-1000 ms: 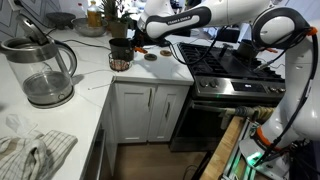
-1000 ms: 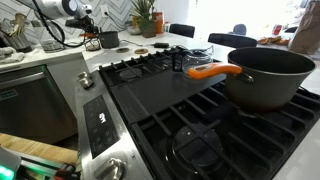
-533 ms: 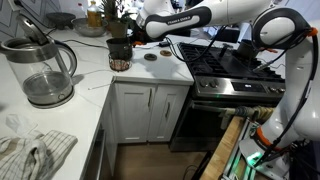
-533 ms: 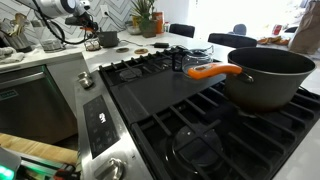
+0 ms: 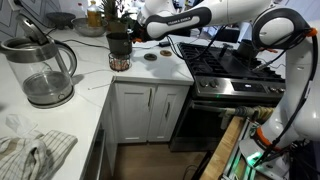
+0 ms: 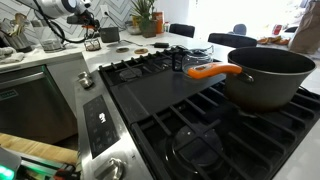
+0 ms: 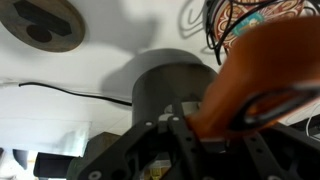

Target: Pick up the gray pot from the kitchen counter and put it on the top left cooker on the hob of the stove

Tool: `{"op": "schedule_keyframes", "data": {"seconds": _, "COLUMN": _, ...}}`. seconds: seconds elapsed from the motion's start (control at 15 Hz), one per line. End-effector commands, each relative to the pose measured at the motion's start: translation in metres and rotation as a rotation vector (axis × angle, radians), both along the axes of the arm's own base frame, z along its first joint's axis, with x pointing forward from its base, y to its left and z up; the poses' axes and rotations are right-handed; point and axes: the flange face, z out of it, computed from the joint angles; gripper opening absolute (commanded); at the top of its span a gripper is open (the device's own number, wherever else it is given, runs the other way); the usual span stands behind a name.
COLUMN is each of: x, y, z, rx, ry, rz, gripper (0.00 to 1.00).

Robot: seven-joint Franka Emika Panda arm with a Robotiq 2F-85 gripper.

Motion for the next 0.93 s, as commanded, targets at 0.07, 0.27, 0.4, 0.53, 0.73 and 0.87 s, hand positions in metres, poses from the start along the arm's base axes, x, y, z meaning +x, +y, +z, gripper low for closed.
{"op": "schedule_keyframes", "data": {"seconds": 0.07, "x": -0.018, "y": -0.008, "z": 0.043, "rx": -0.002, "ry": -0.09, "rz": -0.056, "gripper": 0.08}}
{"op": "schedule_keyframes", "data": {"seconds": 0.27, "x": -0.037, "y": -0.026, "z": 0.073, "rx": 0.017, "ry": -0.129, "rz": -0.146, "gripper": 0.08}}
{"op": "schedule_keyframes", "data": {"seconds": 0.4, "x": -0.054, "y": -0.047, "z": 0.093, "rx": 0.031, "ry": -0.15, "rz": -0.238, "gripper": 0.08}}
{"op": "schedule_keyframes", "data": {"seconds": 0.53, "x": -0.071, "y": -0.072, "z": 0.11, "rx": 0.044, "ry": -0.173, "rz": -0.333, "gripper": 0.08}}
{"op": "schedule_keyframes", "data": {"seconds": 0.73, "x": -0.095, "y": -0.114, "z": 0.12, "rx": 0.059, "ry": -0.202, "rz": -0.474, "gripper": 0.08}}
{"op": "schedule_keyframes", "data": {"seconds": 0.87, "x": -0.11, "y": -0.14, "z": 0.12, "rx": 0.064, "ry": -0.209, "rz": -0.566, "gripper": 0.08}}
